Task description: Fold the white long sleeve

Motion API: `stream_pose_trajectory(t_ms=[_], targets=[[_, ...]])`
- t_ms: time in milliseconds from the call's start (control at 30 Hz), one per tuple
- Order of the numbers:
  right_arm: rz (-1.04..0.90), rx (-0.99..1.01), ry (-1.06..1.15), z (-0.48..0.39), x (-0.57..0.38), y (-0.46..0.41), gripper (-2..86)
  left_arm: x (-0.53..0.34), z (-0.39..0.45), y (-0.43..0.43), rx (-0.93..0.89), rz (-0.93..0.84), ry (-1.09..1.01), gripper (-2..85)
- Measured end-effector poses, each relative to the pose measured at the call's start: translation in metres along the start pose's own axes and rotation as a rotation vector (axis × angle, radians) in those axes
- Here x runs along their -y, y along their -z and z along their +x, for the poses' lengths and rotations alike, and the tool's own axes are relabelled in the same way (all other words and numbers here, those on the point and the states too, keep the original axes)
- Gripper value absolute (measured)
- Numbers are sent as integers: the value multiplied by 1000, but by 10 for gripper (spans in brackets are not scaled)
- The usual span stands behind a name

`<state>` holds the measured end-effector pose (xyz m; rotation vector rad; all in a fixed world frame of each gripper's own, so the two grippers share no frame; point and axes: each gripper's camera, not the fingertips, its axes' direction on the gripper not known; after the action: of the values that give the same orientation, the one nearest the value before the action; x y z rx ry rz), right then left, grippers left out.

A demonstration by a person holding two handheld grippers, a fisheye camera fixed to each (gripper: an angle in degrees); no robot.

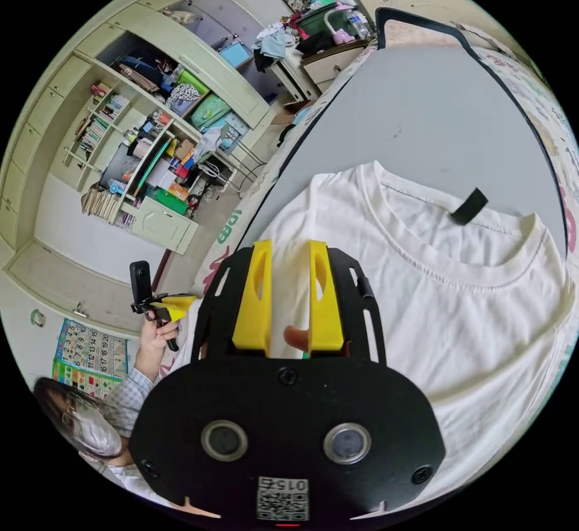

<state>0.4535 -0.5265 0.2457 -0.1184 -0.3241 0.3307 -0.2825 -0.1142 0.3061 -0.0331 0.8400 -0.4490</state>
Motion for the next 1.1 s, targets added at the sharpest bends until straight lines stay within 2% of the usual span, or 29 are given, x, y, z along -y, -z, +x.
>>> stream_pose_trajectory(t_ms=[200,333,400,500,600,700,800,900,1100], targets=[[-17,-33,-7,4,11,-5,75,-15,9,-8,-45,-16,-30,109],[46,-58,-20,5,9,1,99,-34,19,2,4,65,-60,111],[50,-95,-8,2,8,-1,106,-33,16,-3,55,50,-48,105],[6,-3,26,-1,12,-9,98,-25,-3,-20,-1,4,6,101],[-14,-28,23,-8,19,-15,27,-14,-12,-28,20,-11,27,77],[24,-122,32,-19,26,-14,6,-16,-20,-24,10,7,38,9],[71,-224,33,-28,31,-13,0,-20,-22,-14,49,37,51,-4],[32,-281,25,-32,35,-25,0,-19,-29,-9,81,50,88,-7],[47,-213,-33,-33,14,-4,27,-20,-31,8,45,88,84,3]])
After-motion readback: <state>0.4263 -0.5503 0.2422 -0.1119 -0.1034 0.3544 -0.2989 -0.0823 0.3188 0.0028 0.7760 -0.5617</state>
